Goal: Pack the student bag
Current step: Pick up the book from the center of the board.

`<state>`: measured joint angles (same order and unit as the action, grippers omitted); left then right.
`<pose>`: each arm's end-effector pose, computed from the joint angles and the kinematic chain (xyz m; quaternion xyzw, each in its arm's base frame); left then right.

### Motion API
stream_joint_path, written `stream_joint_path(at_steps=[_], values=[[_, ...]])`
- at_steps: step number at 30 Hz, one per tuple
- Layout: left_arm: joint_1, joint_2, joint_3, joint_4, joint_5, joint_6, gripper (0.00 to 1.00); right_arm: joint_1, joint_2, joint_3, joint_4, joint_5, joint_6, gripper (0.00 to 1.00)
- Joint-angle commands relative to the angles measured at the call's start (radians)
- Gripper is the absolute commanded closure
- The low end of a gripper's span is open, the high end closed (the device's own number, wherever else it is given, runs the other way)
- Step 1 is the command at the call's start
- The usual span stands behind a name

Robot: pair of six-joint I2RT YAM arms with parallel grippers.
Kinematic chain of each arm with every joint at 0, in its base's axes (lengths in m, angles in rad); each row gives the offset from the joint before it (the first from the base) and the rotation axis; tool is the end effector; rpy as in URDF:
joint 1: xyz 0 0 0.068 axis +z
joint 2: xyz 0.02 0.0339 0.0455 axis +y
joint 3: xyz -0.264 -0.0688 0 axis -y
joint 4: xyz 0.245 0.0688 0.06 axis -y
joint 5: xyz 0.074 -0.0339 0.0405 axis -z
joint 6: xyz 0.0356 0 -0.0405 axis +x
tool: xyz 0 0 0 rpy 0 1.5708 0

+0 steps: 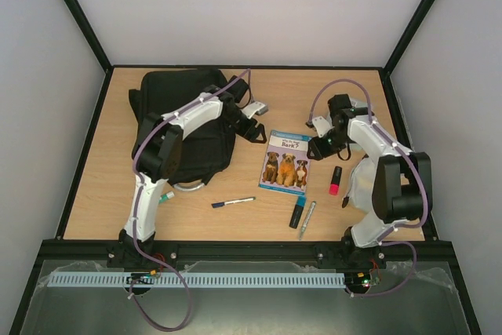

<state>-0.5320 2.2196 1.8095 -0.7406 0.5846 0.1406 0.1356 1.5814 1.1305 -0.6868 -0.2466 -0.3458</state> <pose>0.3954 -0.2556 0.1865 0.3658 0.8642 -0.3153 0.1410 0.3109 0.0512 0.2262 -0.2567 0.9350 0.0971 0.2247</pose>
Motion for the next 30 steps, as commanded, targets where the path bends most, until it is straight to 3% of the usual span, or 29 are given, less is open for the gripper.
stream_joint_path(at_steps=[1, 11, 30], values=[[-0.003, 0.009, -0.001, 0.042, 0.061, -0.101, 0.20, -0.002, 0.054, 0.008, -0.064, -0.025, -0.028, 0.56], [-0.006, 0.072, -0.020, 0.114, 0.027, -0.252, 0.18, -0.002, 0.158, 0.038, -0.089, -0.028, -0.026, 0.65], [-0.032, 0.159, -0.015, 0.176, 0.073, -0.369, 0.19, 0.001, 0.284, 0.079, -0.054, 0.017, 0.035, 0.67]])
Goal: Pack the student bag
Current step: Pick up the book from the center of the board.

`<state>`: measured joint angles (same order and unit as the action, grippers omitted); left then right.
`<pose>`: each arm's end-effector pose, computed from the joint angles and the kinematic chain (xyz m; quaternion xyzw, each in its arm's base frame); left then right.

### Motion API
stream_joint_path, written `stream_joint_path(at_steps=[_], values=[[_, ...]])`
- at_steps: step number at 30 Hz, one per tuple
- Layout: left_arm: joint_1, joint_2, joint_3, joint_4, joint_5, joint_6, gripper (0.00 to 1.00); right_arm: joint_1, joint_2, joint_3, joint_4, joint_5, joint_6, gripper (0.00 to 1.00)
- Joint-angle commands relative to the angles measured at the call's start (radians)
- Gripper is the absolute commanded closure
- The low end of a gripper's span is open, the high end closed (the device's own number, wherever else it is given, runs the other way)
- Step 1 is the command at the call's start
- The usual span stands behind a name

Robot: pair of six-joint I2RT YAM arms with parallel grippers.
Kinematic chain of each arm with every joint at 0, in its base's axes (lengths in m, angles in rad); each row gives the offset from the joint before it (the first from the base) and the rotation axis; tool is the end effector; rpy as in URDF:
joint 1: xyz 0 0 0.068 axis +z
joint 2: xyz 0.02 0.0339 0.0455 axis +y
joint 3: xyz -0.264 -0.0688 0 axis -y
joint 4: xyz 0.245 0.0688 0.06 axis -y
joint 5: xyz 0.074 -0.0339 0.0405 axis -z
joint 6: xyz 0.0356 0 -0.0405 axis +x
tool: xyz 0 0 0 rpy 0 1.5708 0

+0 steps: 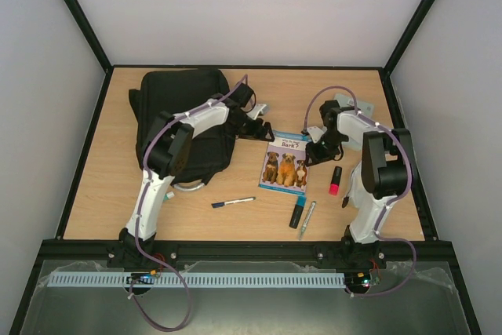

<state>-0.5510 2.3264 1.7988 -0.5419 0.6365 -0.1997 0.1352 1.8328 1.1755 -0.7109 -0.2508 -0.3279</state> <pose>0.4083 -0.2757 0.1441 0.2372 0.8924 -0.3684 0.1080 0.3365 0.0547 0.1600 -0.2388 0.9578 0.1142 0.1118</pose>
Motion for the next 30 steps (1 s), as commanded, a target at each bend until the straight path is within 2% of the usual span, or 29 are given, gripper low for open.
stream_joint_path(at_steps=[1, 7, 18, 19, 22, 28, 30], values=[[-0.013, 0.054, -0.007, -0.023, 0.032, -0.026, 0.20, 0.001, 0.041, 0.036, -0.029, 0.026, 0.015, 0.67], [-0.016, 0.053, 0.005, -0.016, 0.082, 0.000, 0.21, 0.001, 0.059, 0.006, 0.000, 0.087, 0.014, 0.69], [0.003, 0.014, -0.015, -0.057, -0.078, 0.017, 0.22, 0.006, 0.106, 0.071, -0.009, 0.098, 0.027, 0.70], [0.014, 0.004, -0.027, -0.059, -0.063, 0.007, 0.22, 0.006, 0.111, 0.077, -0.010, 0.097, 0.028, 0.70], [0.061, -0.012, -0.063, -0.071, 0.133, 0.009, 0.23, 0.010, 0.124, 0.092, -0.010, 0.092, 0.032, 0.70], [0.110, -0.049, -0.154, -0.046, 0.141, -0.037, 0.22, 0.028, 0.163, 0.125, -0.013, 0.068, 0.048, 0.70], [0.110, -0.042, -0.173, -0.038, 0.164, -0.043, 0.28, 0.036, 0.175, 0.140, -0.014, 0.063, 0.054, 0.71]])
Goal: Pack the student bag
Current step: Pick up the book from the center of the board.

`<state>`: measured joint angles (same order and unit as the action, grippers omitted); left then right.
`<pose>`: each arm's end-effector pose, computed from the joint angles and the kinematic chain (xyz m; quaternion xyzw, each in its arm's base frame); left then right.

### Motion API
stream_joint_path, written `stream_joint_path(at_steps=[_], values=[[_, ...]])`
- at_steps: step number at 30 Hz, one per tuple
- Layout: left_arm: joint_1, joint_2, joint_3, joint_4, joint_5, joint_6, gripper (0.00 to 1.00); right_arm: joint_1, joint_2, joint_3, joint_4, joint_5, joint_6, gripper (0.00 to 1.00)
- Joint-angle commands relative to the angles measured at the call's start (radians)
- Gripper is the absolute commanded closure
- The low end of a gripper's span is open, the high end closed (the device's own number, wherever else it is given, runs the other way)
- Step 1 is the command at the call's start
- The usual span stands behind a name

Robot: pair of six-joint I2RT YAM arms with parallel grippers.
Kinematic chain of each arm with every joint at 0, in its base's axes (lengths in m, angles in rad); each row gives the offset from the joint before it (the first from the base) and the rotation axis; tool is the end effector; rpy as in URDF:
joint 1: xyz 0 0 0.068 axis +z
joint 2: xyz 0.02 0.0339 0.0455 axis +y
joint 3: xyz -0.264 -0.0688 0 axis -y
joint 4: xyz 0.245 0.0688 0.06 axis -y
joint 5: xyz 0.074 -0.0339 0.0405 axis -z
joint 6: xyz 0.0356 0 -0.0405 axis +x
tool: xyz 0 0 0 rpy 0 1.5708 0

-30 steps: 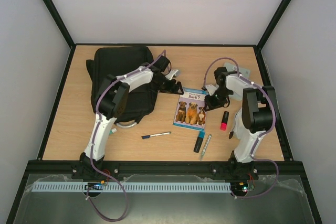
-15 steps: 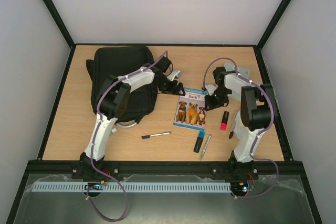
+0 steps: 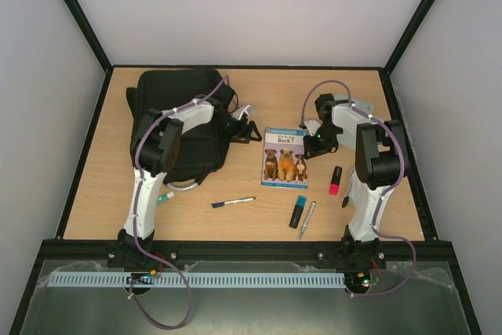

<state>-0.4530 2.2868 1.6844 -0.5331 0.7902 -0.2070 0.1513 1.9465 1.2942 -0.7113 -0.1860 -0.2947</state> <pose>0.4124 -0.2288 0.1335 0.1931 0.8842 -0.4201 0.0668 0.3652 0.0623 0.1514 -0.2284 0.9637 0.0848 0.1093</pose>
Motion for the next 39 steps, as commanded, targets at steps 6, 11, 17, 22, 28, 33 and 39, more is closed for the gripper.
stream_joint_path(at_steps=[6, 11, 17, 22, 28, 33, 39], values=[[0.013, 0.028, -0.069, -0.049, -0.010, -0.070, 0.29, 0.035, 0.100, 0.070, -0.019, -0.039, 0.041, 0.71], [0.013, 0.061, -0.079, -0.030, 0.005, -0.105, 0.26, 0.048, 0.111, 0.071, -0.018, -0.050, 0.051, 0.72], [0.012, 0.122, -0.081, 0.019, 0.143, -0.144, 0.23, 0.062, 0.111, 0.060, -0.013, -0.063, 0.055, 0.72], [-0.003, 0.146, -0.058, 0.047, 0.203, -0.157, 0.25, 0.084, 0.111, 0.065, -0.017, -0.072, 0.057, 0.72], [-0.007, 0.148, -0.044, 0.065, 0.208, -0.158, 0.39, 0.095, 0.117, 0.064, -0.020, -0.073, 0.060, 0.72], [-0.007, 0.145, -0.028, 0.061, 0.206, -0.147, 0.49, 0.095, 0.117, 0.071, -0.024, -0.068, 0.057, 0.72], [-0.007, 0.130, -0.009, 0.064, 0.204, -0.121, 0.66, 0.097, 0.108, 0.071, -0.029, -0.066, 0.055, 0.72]])
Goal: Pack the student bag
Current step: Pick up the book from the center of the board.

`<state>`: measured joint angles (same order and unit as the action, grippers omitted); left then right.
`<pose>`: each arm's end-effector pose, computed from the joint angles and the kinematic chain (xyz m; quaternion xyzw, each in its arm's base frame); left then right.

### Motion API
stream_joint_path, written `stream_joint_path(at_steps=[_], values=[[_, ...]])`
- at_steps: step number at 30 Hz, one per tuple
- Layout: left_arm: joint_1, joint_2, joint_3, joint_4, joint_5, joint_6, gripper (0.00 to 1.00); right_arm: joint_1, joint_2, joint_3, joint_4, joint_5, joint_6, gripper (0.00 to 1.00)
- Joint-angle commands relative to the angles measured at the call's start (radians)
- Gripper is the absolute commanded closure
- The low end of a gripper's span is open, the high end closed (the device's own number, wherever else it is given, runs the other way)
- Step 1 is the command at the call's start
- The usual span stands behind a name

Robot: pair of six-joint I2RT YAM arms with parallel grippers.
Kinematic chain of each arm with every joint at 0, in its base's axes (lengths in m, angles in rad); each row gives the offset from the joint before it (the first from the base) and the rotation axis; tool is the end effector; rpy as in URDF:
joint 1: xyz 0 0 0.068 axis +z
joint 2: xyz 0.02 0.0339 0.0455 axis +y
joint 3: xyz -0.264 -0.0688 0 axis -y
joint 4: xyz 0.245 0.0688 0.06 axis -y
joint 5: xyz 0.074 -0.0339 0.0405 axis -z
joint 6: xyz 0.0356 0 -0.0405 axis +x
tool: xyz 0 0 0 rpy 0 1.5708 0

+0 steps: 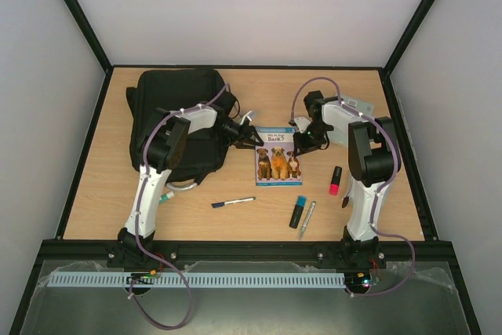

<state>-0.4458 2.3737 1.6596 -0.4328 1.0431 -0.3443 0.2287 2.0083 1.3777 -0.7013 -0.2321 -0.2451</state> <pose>0.4128 -0.2313 0.0980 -0.1477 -0.8412 0.5198 0.0191 0.3788 0.0966 0.1511 -0.2449 0.9554 0.1140 0.1193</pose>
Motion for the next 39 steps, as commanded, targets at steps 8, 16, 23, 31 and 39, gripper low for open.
stream_joint_path(at_steps=[8, 16, 23, 31, 39], values=[[-0.016, 0.022, 0.058, -0.036, -0.028, 0.069, 0.98, 0.022, 0.012, -0.007, -0.065, -0.016, -0.007, 0.71], [0.022, -0.107, 0.179, -0.171, -0.090, 0.266, 0.98, -0.013, -0.121, 0.055, -0.137, 0.005, -0.021, 0.69], [0.167, -0.197, 0.276, -0.197, -0.178, 0.300, 0.98, -0.081, -0.235, 0.192, -0.133, -0.175, -0.002, 0.42], [0.323, -0.242, 0.411, -0.182, -0.089, 0.266, 0.98, -0.080, -0.177, 0.458, 0.028, -0.505, 0.136, 0.21], [0.424, -0.324, 0.381, -0.234, 0.289, 0.389, 0.98, -0.043, -0.125, 0.567, 0.069, -0.609, 0.166, 0.17]])
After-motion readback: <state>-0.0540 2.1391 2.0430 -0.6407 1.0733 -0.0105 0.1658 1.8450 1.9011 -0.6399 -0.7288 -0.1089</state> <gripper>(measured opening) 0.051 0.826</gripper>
